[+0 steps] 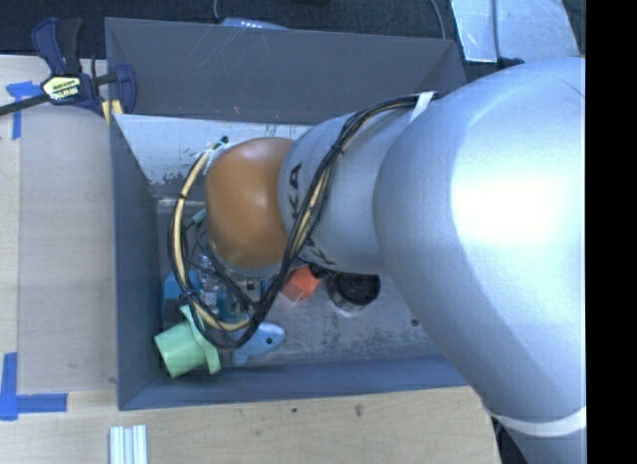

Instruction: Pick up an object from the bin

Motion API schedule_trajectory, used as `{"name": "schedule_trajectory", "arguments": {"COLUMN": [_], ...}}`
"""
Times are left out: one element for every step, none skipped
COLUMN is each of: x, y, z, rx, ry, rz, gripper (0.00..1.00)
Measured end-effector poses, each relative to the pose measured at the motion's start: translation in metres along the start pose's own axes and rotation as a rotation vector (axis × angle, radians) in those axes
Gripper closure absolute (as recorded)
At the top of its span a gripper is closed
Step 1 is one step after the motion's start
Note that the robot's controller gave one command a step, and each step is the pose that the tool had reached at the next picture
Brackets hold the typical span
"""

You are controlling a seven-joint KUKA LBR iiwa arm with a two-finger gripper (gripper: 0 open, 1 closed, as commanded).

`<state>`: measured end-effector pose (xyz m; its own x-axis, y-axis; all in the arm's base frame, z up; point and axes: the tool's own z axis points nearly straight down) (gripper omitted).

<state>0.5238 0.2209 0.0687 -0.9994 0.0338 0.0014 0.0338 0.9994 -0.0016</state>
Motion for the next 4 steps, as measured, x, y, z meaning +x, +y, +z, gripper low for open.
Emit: {"name": "schedule_trajectory", "arguments": {"x": [0.0,0.003,-0.007,0.0], "y": [0.0,-0.002,-0.001,-0.01], "z": [0.0,-0.033,-0.063,-0.099], "rx": [0.0,0.005,-0.003,0.007], "ry": [0.0,0.011,-0.007,0.015], "rz": [0.001,-0.01,-0.007,0.042], "gripper": [1.0,1.0,1.0,1.0]}}
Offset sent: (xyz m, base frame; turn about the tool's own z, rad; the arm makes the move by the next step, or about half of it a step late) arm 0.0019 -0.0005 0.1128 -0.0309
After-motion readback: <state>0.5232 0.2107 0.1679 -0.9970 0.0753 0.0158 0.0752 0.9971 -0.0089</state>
